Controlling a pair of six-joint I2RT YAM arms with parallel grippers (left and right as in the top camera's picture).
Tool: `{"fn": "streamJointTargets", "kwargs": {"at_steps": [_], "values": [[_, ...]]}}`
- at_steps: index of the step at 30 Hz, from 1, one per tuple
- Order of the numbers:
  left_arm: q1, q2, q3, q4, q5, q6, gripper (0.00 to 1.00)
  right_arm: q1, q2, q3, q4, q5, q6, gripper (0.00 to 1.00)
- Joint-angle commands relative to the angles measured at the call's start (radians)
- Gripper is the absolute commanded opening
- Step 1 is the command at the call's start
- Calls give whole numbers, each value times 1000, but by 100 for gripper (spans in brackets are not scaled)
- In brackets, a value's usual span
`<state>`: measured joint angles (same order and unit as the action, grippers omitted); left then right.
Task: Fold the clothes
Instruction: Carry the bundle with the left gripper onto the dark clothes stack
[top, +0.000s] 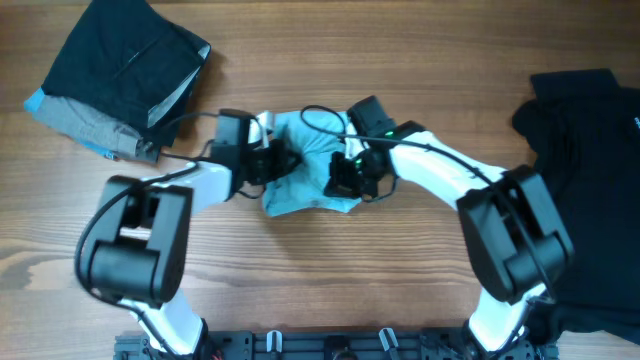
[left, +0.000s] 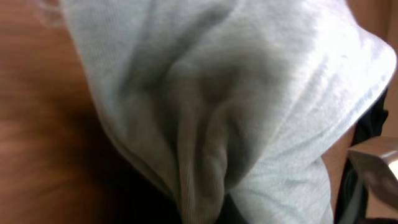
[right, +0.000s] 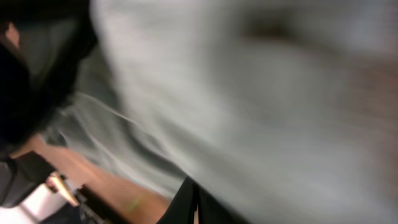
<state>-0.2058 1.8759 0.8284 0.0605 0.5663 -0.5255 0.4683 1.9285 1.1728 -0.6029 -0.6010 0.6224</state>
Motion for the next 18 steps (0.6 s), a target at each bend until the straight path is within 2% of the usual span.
{"fn": "streamJointTargets", "kwargs": {"at_steps": [1, 6, 10, 14, 18], "values": [[121, -112, -14, -128, -5, 2, 4, -77, -147, 7, -49, -53, -50, 4], [207, -355, 67, -254, 63, 24, 4, -158, -313, 7, -122, -42, -127, 4], [249, -484, 136, -245, 42, 2, 4, -172, -372, 7, -131, -12, -125, 4], [304, -528, 200, -180, -90, -45, 4, -171, -382, 7, -132, 5, -121, 4], [386, -497, 229, 17, -112, -115, 4, -171, -382, 7, -139, 5, -123, 4]]}}
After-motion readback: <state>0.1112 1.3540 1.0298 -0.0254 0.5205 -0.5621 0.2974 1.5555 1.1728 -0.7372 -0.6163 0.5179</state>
